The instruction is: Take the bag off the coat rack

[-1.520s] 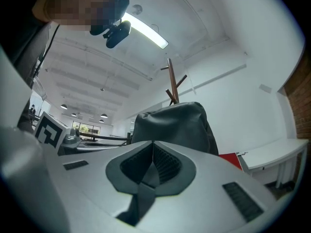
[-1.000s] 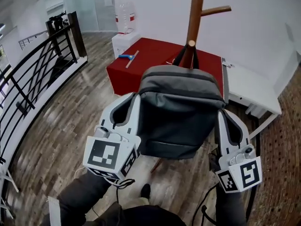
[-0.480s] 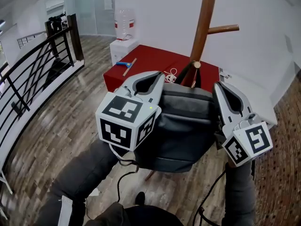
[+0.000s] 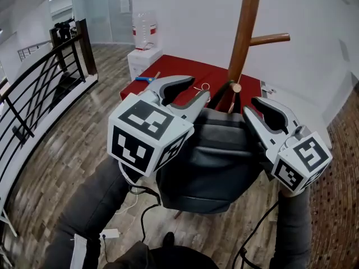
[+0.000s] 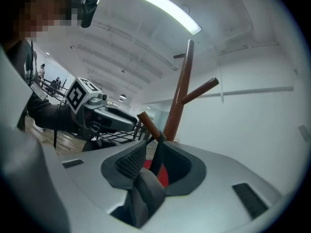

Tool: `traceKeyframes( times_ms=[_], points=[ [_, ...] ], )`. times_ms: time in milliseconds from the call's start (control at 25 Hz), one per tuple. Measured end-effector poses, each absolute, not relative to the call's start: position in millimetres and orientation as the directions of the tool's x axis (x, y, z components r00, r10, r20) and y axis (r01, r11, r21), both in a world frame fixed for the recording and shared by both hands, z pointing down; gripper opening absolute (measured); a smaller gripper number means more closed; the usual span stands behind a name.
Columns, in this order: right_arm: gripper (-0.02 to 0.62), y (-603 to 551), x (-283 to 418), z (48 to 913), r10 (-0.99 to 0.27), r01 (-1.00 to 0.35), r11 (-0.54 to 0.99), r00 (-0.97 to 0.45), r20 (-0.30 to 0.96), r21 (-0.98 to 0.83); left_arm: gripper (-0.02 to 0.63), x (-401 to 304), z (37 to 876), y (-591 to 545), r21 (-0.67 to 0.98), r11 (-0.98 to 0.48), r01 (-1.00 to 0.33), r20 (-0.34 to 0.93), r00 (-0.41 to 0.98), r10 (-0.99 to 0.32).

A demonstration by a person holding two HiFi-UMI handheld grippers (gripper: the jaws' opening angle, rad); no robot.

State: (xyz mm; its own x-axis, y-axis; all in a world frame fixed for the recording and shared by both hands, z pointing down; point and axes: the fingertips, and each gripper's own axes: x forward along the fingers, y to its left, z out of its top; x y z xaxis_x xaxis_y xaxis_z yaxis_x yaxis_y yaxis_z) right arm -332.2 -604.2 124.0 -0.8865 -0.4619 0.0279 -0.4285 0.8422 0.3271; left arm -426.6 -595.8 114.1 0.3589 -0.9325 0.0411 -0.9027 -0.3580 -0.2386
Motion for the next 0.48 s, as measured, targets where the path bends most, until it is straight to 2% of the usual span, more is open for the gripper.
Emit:
traceKeyframes(
  times_ms=[200, 480],
  points=[
    [0.120, -620.7, -341.6, 134.9, -0.483, -0.421, 0.841, -0.867, 0.121, 0.339, 0.161, -408.4, 124.5, -608.7, -0.241, -0.448, -0.861, 0.121, 0.431, -0.894],
    [0.133, -625.2, -350.4, 149.4, -0.502, -0.429, 0.846, -0.842, 0.198, 0.318, 0.163, -390.2, 141.7, -613.9, -0.225, -0.540, -0.811, 0.204, 0.502, -0.840]
  ],
)
